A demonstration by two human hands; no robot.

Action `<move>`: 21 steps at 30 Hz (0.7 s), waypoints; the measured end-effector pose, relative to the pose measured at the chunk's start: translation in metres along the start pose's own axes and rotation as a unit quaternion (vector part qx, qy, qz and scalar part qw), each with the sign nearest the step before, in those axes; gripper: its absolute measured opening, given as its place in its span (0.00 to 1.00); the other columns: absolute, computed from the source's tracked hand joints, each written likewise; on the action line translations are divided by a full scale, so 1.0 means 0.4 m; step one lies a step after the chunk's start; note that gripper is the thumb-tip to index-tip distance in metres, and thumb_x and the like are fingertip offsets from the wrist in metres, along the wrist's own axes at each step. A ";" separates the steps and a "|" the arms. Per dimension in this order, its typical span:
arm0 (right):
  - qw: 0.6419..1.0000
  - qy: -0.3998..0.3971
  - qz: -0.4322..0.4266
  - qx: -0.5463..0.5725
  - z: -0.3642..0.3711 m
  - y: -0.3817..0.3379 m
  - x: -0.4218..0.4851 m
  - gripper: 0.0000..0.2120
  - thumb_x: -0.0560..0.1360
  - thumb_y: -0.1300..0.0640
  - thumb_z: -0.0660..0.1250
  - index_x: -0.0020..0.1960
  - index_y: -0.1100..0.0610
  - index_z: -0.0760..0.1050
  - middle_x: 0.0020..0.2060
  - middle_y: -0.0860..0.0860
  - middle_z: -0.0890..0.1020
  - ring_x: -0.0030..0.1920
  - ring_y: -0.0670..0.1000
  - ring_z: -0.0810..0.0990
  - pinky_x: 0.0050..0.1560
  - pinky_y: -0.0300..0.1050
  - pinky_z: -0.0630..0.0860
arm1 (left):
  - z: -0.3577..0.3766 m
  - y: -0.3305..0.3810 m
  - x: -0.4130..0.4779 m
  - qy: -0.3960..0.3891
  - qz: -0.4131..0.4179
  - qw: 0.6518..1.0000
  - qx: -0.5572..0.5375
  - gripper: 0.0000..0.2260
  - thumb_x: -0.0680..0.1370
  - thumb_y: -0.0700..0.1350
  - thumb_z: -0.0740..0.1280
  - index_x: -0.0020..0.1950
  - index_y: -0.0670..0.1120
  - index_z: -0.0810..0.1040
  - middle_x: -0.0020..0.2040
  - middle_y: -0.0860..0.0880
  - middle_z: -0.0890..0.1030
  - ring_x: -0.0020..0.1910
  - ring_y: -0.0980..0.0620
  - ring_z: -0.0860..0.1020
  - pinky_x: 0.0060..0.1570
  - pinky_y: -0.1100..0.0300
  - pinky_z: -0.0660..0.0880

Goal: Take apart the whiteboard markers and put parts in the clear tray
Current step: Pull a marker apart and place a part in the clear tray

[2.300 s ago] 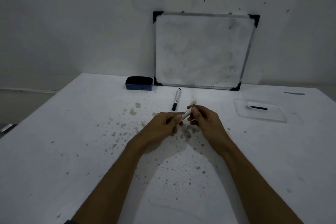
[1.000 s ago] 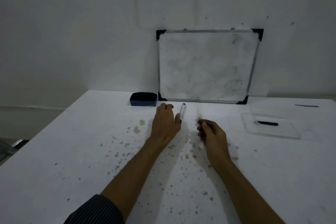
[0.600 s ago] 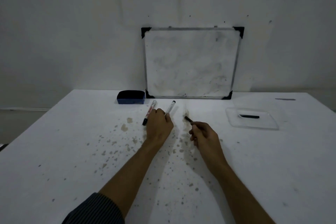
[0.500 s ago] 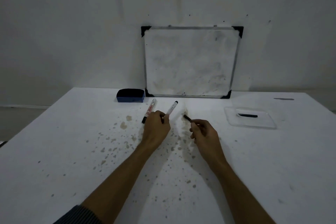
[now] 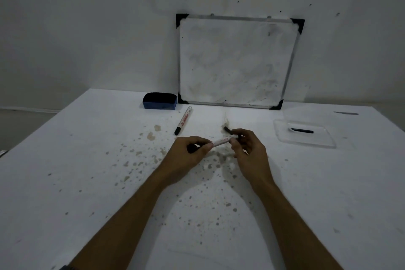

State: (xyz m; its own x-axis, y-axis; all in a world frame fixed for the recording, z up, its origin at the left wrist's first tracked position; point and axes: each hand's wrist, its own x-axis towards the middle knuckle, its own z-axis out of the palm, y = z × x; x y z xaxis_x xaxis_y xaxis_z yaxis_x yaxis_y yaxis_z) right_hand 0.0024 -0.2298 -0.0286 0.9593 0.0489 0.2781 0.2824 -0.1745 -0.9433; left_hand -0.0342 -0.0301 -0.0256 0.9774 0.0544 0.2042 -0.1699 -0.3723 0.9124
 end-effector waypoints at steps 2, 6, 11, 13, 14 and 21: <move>1.000 0.010 -0.007 0.016 0.003 -0.010 -0.003 0.07 0.82 0.56 0.66 0.59 0.51 0.78 0.50 0.46 0.84 0.49 0.46 0.84 0.52 0.51 0.84 | -0.003 0.004 -0.003 -0.012 0.006 1.000 0.010 0.10 0.80 0.53 0.71 0.58 0.53 0.86 0.41 0.57 0.85 0.35 0.60 0.78 0.35 0.66 0.74; 1.000 -0.014 -0.022 -0.015 0.013 -0.012 -0.008 0.13 0.82 0.52 0.66 0.66 0.46 0.75 0.53 0.46 0.85 0.54 0.44 0.84 0.54 0.43 0.83 | 0.009 0.017 -0.007 -0.036 0.047 0.996 0.065 0.12 0.82 0.50 0.69 0.65 0.54 0.82 0.53 0.57 0.85 0.47 0.58 0.83 0.46 0.65 0.80; 0.999 -0.013 -0.016 -0.039 0.020 -0.012 -0.010 0.12 0.80 0.48 0.68 0.60 0.52 0.81 0.50 0.46 0.86 0.51 0.43 0.85 0.54 0.46 0.83 | 0.030 0.049 -0.015 -0.027 -0.001 0.998 -0.055 0.12 0.81 0.52 0.70 0.61 0.51 0.85 0.44 0.49 0.88 0.36 0.46 0.84 0.39 0.55 0.83; 0.999 -0.016 -0.020 -0.031 0.015 -0.017 -0.009 0.10 0.80 0.48 0.68 0.56 0.52 0.82 0.47 0.46 0.87 0.48 0.43 0.85 0.52 0.44 0.82 | 0.023 0.038 -0.017 -0.036 -0.003 0.998 -0.053 0.10 0.81 0.52 0.69 0.58 0.50 0.87 0.39 0.44 0.86 0.34 0.39 0.82 0.36 0.52 0.81; 0.999 -0.019 -0.017 -0.023 0.011 -0.020 -0.008 0.09 0.80 0.49 0.68 0.55 0.52 0.83 0.46 0.46 0.87 0.47 0.42 0.84 0.50 0.42 0.81 | 0.022 0.035 -0.017 -0.043 -0.005 0.998 -0.052 0.10 0.82 0.52 0.69 0.57 0.49 0.87 0.37 0.44 0.85 0.32 0.40 0.81 0.33 0.53 0.80; 0.985 -0.032 -0.007 -0.170 0.013 -0.021 -0.011 0.21 0.83 0.42 0.57 0.41 0.54 0.76 0.31 0.48 0.80 0.31 0.44 0.77 0.35 0.38 0.70 | 0.038 0.009 -0.012 -0.043 0.178 0.965 0.186 0.12 0.83 0.52 0.66 0.62 0.51 0.84 0.49 0.55 0.86 0.44 0.57 0.82 0.44 0.59 0.80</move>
State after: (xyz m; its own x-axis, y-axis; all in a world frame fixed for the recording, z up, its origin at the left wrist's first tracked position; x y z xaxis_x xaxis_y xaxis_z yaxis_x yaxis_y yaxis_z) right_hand -0.0043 -0.2234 -0.0227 0.9565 0.1128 0.2690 0.2889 -0.4928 -0.8208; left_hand -0.0376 -0.0458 -0.0289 0.8748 -0.2101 0.4365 -0.4561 -0.6606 0.5963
